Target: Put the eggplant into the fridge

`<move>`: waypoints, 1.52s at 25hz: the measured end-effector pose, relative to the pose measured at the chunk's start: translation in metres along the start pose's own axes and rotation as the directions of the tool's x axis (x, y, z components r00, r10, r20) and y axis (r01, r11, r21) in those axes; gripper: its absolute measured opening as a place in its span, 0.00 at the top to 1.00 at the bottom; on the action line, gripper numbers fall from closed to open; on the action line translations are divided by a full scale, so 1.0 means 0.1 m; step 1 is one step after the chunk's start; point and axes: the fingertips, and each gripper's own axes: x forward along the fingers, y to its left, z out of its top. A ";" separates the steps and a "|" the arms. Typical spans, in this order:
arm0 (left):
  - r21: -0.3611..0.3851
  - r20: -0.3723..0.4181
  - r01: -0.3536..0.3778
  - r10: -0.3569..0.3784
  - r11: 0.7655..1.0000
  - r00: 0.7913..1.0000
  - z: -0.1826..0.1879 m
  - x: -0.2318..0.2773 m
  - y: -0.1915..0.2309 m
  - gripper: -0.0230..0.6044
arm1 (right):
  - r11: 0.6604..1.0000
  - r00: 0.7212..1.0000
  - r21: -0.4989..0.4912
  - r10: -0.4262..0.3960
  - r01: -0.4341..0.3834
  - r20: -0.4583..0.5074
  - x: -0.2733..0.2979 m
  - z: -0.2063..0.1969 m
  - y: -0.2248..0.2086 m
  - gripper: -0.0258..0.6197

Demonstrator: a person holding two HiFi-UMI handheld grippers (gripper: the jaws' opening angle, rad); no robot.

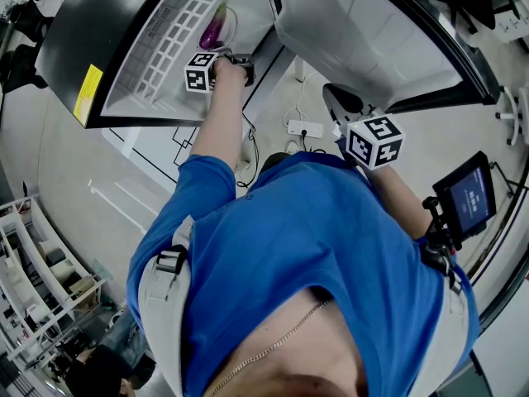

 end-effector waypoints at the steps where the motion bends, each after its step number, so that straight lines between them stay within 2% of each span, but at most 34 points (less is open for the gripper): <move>1: 0.035 -0.007 -0.009 0.009 0.999 1.000 0.00 0.00 -0.01 0.86 | 1.000 1.000 0.000 0.001 -0.001 0.001 0.00 0.00 0.00 0.96; 7: 0.223 -0.055 -0.029 0.042 0.974 0.998 -0.05 0.00 -0.06 0.81 | 1.000 1.000 0.004 0.002 -0.002 0.005 0.00 0.00 0.00 0.96; 13: 0.383 -0.104 -0.027 0.072 0.923 0.992 -0.07 -0.03 -0.07 0.78 | 1.000 1.000 0.007 0.008 -0.008 0.010 0.00 0.01 0.02 0.96; 16: 0.426 -0.125 -0.025 0.086 0.905 0.988 -0.07 -0.04 -0.06 0.77 | 1.000 1.000 0.007 0.011 -0.011 0.011 0.00 0.01 0.02 0.96; 21: 0.444 -0.170 0.009 0.075 0.896 0.983 -0.11 -0.05 -0.08 0.67 | 1.000 1.000 0.006 0.018 -0.018 0.011 0.00 0.00 0.04 0.96; 24: 0.491 -0.184 0.024 0.076 0.871 0.980 -0.13 -0.06 -0.10 0.63 | 1.000 1.000 0.005 0.021 -0.021 0.010 0.01 0.00 0.05 0.96; 26: 0.543 -0.188 0.030 0.087 0.839 0.978 -0.15 -0.06 -0.11 0.62 | 1.000 1.000 0.005 0.021 -0.021 0.010 0.01 0.00 0.05 0.96; 29: 0.636 -0.181 0.031 0.110 0.771 0.977 -0.14 -0.08 -0.12 0.62 | 1.000 1.000 0.006 0.021 -0.021 0.009 0.01 0.01 0.06 0.96; 33: 0.724 -0.179 0.029 0.147 0.689 0.973 -0.16 -0.11 -0.11 0.62 | 1.000 1.000 0.008 0.021 -0.021 0.010 0.01 0.01 0.06 0.96; 35: 0.772 -0.191 0.037 0.177 0.635 0.965 -0.20 -0.12 -0.08 0.62 | 1.000 1.000 0.008 0.023 -0.023 0.010 0.01 0.01 0.07 0.96; 38: 0.842 -0.212 0.064 0.221 0.536 0.952 -0.27 -0.15 -0.04 0.63 | 1.000 1.000 0.008 0.025 -0.026 0.011 0.01 0.02 0.08 0.96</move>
